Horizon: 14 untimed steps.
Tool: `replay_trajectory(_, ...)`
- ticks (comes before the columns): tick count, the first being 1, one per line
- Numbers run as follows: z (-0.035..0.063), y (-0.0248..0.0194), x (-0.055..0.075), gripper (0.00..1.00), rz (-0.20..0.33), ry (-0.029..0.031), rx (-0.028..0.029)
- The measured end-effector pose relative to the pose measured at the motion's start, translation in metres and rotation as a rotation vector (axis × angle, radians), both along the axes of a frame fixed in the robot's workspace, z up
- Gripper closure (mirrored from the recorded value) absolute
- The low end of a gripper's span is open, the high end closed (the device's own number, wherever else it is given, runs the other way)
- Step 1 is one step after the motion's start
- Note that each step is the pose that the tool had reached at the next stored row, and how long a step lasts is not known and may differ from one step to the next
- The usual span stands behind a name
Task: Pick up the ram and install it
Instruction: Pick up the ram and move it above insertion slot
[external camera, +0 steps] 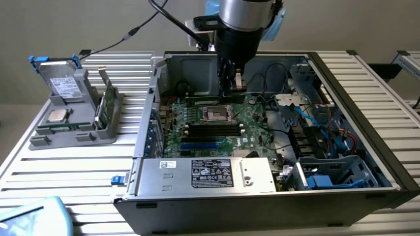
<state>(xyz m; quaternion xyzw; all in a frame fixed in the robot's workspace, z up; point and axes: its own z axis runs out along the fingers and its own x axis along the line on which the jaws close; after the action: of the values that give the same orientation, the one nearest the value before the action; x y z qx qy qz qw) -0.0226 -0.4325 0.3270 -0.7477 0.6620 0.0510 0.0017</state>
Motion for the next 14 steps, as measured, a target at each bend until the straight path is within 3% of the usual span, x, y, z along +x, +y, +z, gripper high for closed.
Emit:
replay_trajectory(2, -0.0023, 0.0, 0.0001, 0.87, -0.019, -0.0009, 0.0)
replay_trajectory(6, -0.0033, 0.0003, 0.0004, 0.87, -0.045, -0.0092, -0.0006)
replay_trajectory(9, -0.0033, 0.0006, 0.0018, 0.87, -0.057, -0.0098, -0.0096)
replay_trajectory(12, -0.0033, 0.0009, 0.0049, 0.87, -0.065, -0.0102, -0.0241)
replay_trajectory(14, -0.0033, 0.0011, 0.0081, 0.87, -0.067, -0.0103, -0.0302)
